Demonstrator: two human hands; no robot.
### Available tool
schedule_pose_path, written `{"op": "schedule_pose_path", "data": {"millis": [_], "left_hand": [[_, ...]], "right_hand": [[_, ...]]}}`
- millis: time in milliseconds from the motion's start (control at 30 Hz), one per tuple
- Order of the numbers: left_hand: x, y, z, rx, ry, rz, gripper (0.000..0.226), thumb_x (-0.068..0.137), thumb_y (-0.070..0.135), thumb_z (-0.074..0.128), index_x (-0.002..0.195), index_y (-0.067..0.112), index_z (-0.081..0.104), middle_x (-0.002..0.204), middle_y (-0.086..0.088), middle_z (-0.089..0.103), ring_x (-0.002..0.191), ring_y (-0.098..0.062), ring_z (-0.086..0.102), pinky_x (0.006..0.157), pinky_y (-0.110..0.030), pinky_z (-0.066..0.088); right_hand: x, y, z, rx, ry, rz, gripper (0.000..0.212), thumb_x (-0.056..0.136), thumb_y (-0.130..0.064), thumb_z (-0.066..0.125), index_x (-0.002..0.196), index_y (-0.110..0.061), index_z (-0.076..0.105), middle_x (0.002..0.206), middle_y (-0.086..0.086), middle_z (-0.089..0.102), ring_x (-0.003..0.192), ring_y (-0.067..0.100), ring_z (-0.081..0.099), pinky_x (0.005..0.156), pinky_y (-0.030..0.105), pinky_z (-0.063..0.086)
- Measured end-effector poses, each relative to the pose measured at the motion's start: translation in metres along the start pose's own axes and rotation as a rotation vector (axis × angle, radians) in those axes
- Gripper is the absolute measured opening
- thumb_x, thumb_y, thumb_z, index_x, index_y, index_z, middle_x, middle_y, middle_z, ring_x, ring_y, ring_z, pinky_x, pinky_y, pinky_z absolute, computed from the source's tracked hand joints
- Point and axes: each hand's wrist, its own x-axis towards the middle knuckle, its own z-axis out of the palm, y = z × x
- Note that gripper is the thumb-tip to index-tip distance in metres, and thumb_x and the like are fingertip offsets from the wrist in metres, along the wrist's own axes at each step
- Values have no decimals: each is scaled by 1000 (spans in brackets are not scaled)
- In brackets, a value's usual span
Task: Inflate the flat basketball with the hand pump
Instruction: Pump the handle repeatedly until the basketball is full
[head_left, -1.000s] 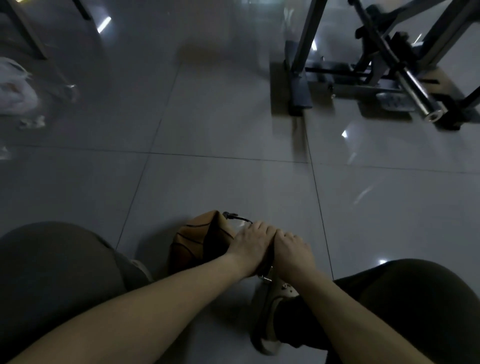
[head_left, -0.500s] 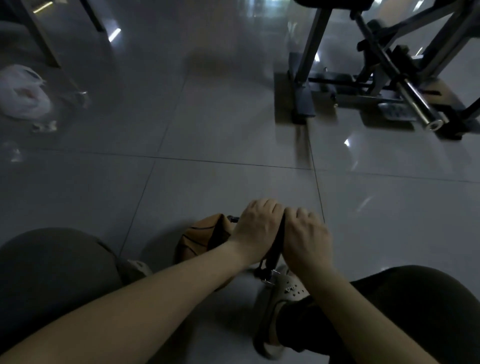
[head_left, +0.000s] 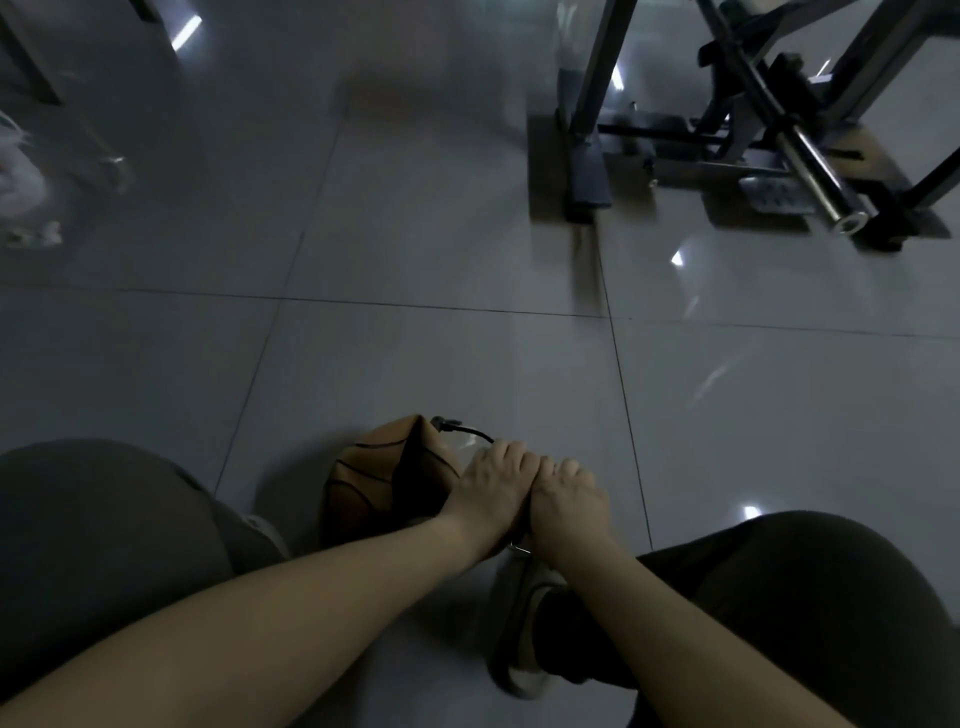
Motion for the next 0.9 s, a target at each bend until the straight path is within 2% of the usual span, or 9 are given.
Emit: {"op": "schedule_pose_path", "data": {"millis": [67,133,233,300,367,567,667,833,900], "left_hand": [[1,1,-11,17,-92,12,23,91,29,51,111,17,48,106,-5,53,98,-24,51,87,-37,44],[5,-1,-30,0,-56,2,22,96,21,41,116,17,49,114,-5,53,106,-25,49,93,-37,38],[15,-9,-82,-60,179,60,14,92,16,45,102,16,53,101,-5,57,93,-24,53,82,-35,39],[25,-13,-118,-100,323,115,7,87,17,53,94,16,54,90,-4,56,81,-22,50,74,-32,34],[28,-13,-138,-132,396,137,8,86,18,54,93,15,54,88,-3,55,79,-19,47,74,-29,31],[8,-9,-76,-33,299,65,6,86,19,48,91,19,44,87,-2,52,80,-22,47,69,-34,36],[-1,-14,-42,-16,236,18,13,84,20,53,93,20,43,88,-3,52,80,-22,46,69,-35,39],[-5,-15,-4,51,81,-45,14,88,23,40,100,18,47,94,-5,53,84,-23,47,72,-36,43],[-5,-11,3,22,44,-35,15,89,28,47,101,18,47,95,-5,54,85,-23,49,72,-37,45]], "right_hand": [[-1,3,-7,131,-44,29,37,94,-25,59,126,-14,45,125,7,52,114,25,51,90,33,43],[-4,3,-19,286,0,62,33,91,-21,62,120,-17,49,120,5,56,107,24,56,82,33,46],[-11,7,-48,312,364,54,17,92,-24,58,107,-21,53,103,1,59,87,18,56,73,30,49],[-17,15,-73,275,632,32,22,90,-28,62,109,-19,55,98,0,59,82,16,54,70,31,50],[-20,20,-85,216,765,23,25,88,-30,64,108,-17,58,93,1,60,78,16,52,66,31,49],[-14,0,-46,93,466,66,7,93,-26,52,96,-20,49,89,1,52,77,19,48,62,32,45],[-9,-10,-24,84,350,35,14,94,-26,49,106,-19,50,99,4,52,84,21,49,65,31,39],[4,-14,-5,18,141,25,26,99,-28,43,121,-16,47,115,6,52,99,22,51,72,31,35],[4,-12,1,11,93,6,26,101,-26,41,123,-15,47,118,7,52,103,22,52,74,31,36]]}}
